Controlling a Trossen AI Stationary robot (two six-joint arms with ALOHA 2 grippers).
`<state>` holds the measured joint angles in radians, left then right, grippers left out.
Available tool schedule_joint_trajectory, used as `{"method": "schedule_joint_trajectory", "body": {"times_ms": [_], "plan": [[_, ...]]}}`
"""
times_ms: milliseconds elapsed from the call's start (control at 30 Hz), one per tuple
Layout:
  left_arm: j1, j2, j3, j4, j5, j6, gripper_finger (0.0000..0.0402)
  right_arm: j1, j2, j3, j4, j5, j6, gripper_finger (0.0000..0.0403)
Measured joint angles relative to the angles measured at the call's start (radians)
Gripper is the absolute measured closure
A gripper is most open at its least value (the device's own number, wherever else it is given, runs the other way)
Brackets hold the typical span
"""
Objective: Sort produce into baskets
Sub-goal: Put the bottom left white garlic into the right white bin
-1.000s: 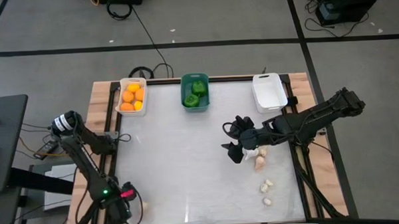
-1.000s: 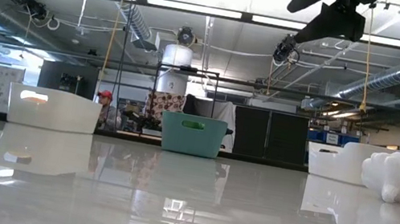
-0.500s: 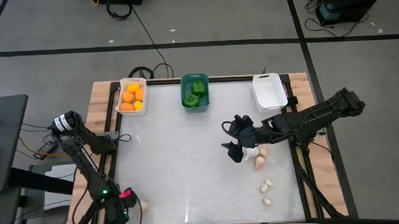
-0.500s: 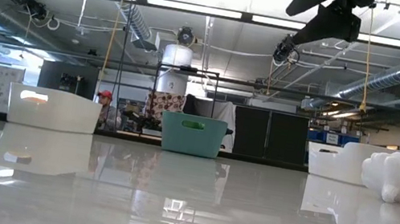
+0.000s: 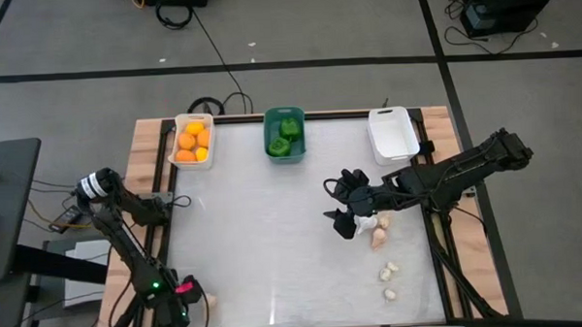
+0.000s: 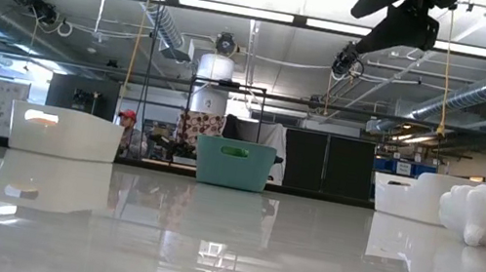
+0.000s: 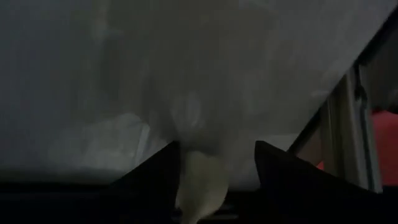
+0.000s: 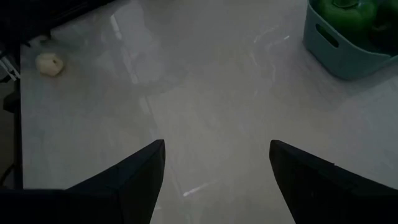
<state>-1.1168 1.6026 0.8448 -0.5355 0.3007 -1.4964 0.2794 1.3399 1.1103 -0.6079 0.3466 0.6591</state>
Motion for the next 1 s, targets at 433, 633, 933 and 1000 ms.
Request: {"method": "schedule_joint_trajectory", "body": {"times_ms": [433, 633, 933, 1000], "plan": [[0.009, 0.041, 0.003, 0.003, 0.005, -0.003, 0.0275, 0.000, 0.000, 0.000, 0.002, -0.008, 0.018, 0.0104], [0.017, 0.043, 0.003, 0.003, 0.057, -0.002, 0.0297, 0.003, 0.000, 0.000, 0.002, -0.008, 0.029, 0.0104], [0.058, 0.035, 0.003, 0.031, 0.062, -0.004, 0.0300, 0.013, 0.000, 0.000, 0.003, 0.000, 0.030, 0.0104], [0.067, 0.033, 0.003, 0.063, 0.025, -0.001, 0.0300, 0.013, 0.000, 0.000, 0.003, 0.000, 0.030, 0.0104]]}}
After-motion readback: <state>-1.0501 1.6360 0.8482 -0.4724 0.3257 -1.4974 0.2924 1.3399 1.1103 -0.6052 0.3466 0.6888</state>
